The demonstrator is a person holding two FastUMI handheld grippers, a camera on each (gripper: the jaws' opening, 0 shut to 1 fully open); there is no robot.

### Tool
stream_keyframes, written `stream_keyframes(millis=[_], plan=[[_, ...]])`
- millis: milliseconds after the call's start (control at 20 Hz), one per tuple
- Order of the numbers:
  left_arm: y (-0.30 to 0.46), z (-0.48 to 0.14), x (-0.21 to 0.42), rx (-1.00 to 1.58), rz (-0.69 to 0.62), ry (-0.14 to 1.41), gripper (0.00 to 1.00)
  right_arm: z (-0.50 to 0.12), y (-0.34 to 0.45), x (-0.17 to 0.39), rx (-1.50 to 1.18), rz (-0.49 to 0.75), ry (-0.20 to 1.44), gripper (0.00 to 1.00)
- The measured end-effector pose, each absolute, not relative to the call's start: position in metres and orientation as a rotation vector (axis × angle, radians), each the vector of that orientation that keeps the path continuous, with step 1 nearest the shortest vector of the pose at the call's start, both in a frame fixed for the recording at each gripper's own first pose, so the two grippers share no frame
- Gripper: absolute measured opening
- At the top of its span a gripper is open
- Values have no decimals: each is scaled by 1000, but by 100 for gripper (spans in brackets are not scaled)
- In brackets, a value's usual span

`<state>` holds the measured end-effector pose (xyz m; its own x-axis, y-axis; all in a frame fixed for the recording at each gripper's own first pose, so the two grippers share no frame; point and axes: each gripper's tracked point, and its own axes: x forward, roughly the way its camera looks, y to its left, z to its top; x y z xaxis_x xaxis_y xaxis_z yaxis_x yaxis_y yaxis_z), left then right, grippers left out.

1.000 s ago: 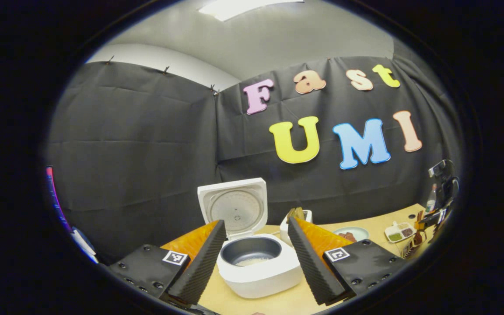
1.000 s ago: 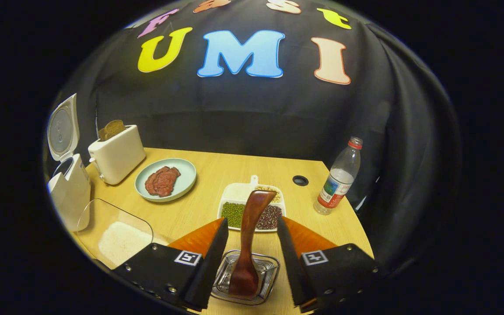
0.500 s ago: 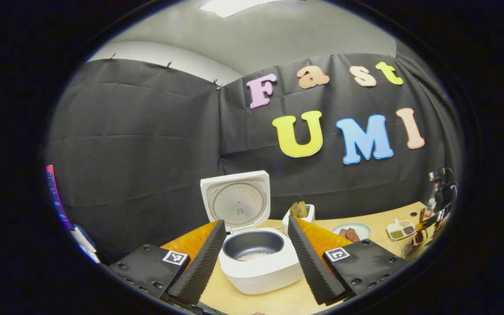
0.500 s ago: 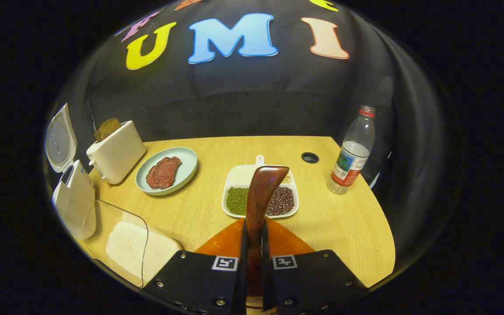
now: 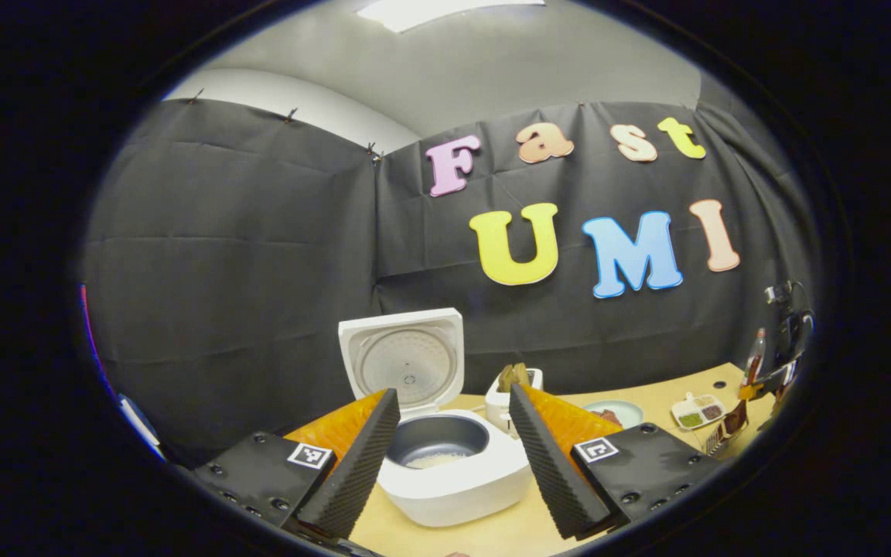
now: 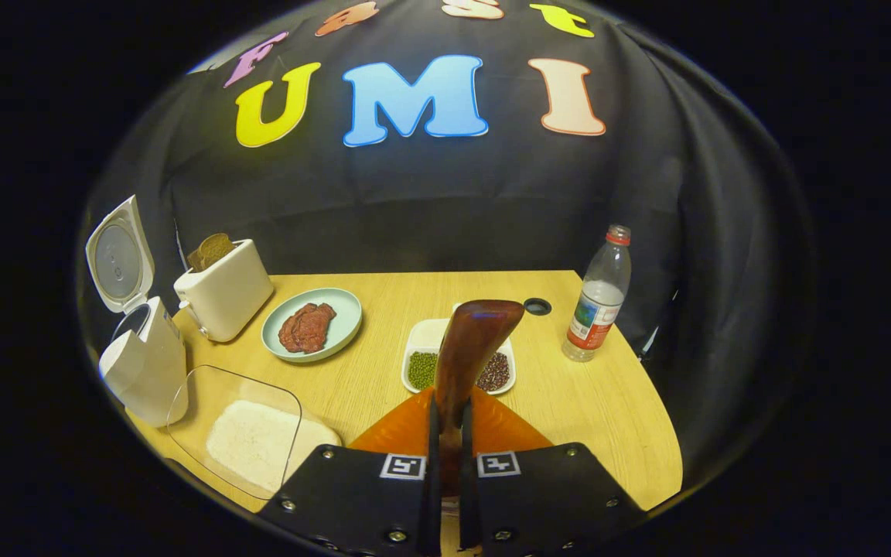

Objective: Close the left gripper, press the button to open the rice cooker; take a wooden spoon from the chopstick holder with the right hand, scoop a spoonful of rice and pour it into the rice cooker, then put the wooden spoon back into the chopstick holder.

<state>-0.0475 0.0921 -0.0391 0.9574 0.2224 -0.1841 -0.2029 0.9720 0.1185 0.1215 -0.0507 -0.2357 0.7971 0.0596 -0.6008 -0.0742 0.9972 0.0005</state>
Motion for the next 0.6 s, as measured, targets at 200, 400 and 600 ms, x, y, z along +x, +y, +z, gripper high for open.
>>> stream_keyframes(millis=[200,400,600], plan=[[94,-40,-43,84,184,193,92,-198,-41,112,-35,84,577,10],[102,-44,-42,64,166,196,98,-161,-17,105,-13,116,512,10],[114,-48,-44,56,154,206,100,-141,19,101,23,161,471,10]])
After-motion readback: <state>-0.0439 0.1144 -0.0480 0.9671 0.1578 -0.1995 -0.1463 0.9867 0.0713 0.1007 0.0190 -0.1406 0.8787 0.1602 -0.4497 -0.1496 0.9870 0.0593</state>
